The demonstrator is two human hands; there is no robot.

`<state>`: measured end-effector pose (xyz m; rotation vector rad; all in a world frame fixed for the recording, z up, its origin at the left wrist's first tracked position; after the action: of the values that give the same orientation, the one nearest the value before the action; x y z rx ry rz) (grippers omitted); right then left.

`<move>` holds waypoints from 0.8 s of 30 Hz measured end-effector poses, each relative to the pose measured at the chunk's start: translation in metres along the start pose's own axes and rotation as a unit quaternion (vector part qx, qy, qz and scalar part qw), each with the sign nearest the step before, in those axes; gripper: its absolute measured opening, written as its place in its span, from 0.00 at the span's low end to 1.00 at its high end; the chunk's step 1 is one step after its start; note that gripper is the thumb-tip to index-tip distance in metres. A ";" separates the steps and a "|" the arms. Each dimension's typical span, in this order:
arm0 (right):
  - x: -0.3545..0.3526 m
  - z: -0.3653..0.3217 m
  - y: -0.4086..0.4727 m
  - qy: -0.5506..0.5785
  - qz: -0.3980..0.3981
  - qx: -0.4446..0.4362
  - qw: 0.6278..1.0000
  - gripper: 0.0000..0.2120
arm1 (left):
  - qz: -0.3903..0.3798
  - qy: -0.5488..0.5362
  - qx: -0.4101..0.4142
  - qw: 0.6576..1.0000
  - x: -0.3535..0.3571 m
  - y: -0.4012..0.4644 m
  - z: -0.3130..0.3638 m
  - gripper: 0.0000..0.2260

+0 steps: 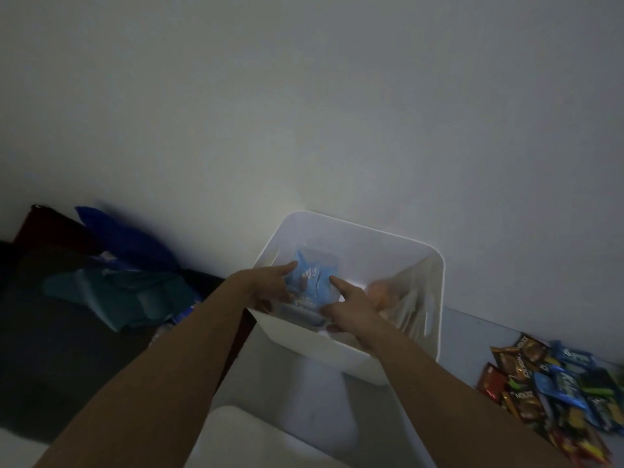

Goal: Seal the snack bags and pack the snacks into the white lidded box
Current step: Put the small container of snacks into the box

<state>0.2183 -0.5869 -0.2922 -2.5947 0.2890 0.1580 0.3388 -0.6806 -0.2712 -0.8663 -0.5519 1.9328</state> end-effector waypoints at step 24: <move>0.017 0.032 0.039 0.006 -0.051 0.100 0.994 0.25 | 0.377 0.090 0.160 0.908 -0.069 -0.019 0.006 0.21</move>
<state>0.2235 -0.6061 -0.3414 -2.4057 0.1676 0.0735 0.3677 -0.7327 -0.2304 -1.1224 0.2693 2.4907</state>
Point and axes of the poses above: each hand's wrist, its own y-axis towards the middle knuckle, its own x-axis out of the palm, z = x × y, the point moved 9 cm from there along y, towards the middle knuckle, and after that the axes turned 6 degrees about -z, right-handed, at the moved point
